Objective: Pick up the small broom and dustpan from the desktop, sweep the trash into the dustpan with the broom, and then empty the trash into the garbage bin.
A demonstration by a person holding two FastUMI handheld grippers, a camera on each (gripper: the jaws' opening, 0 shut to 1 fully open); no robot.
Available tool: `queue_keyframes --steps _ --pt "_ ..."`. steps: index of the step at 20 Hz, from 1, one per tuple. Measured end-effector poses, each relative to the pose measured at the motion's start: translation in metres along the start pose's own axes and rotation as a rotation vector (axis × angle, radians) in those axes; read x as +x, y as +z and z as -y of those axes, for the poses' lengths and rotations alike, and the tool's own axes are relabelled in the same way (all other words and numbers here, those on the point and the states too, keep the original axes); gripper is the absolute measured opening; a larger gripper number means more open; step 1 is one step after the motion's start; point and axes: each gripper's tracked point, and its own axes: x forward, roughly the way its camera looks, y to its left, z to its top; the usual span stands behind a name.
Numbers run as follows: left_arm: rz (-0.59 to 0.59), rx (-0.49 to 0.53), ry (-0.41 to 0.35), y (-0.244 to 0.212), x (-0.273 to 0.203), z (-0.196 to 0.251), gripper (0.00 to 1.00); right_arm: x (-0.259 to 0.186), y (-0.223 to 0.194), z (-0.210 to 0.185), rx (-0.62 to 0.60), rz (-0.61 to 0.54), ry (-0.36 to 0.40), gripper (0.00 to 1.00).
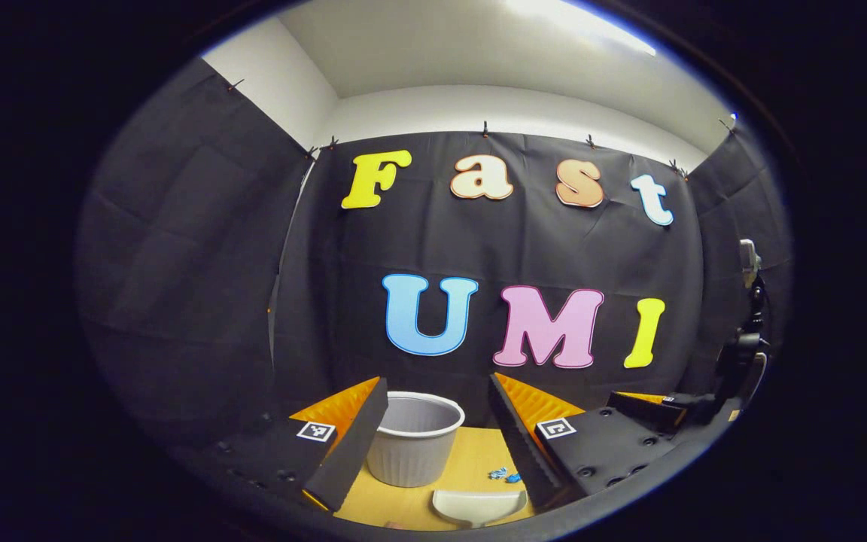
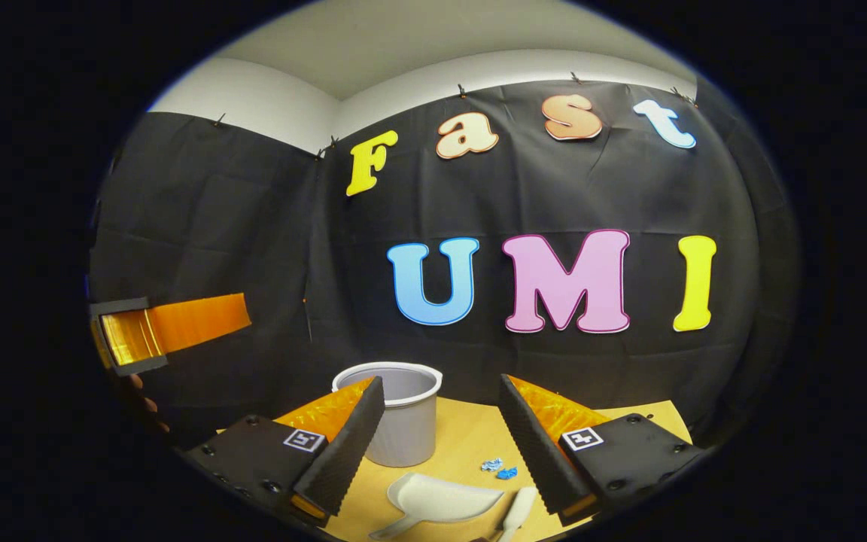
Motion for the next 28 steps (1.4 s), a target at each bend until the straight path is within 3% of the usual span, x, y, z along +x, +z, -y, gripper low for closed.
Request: queue_keyframes --steps 5,6,7,16,22,25,28 --pt "-0.016 -0.022 0.003 -0.008 -0.002 0.001 0.82 -0.010 -0.003 0.003 0.002 0.009 -0.011 0.98" --pt "-0.015 -0.019 -0.004 -0.008 -0.002 0.003 0.78 -0.012 -0.001 0.004 0.004 0.011 -0.018 0.98" --pt "-0.017 -0.014 -0.018 -0.010 -0.003 0.006 0.82 -0.013 -0.001 0.006 0.005 0.014 -0.025 0.98" --pt "0.013 0.010 -0.038 -0.011 -0.003 -0.027 0.80 -0.022 0.007 -0.001 -0.040 0.058 -0.152 0.98" --pt "-0.134 -0.131 -0.173 -0.060 0.020 -0.022 0.80 -0.042 0.009 0.004 -0.021 0.038 -0.300 0.98" --pt "-0.258 -0.117 -0.217 -0.098 0.030 -0.010 0.80 -0.051 0.007 0.014 -0.062 0.035 -0.336 0.98" --pt "-0.444 -0.081 -0.253 -0.157 0.035 0.008 0.80 -0.055 -0.011 0.022 -0.110 -0.009 -0.325 0.98"
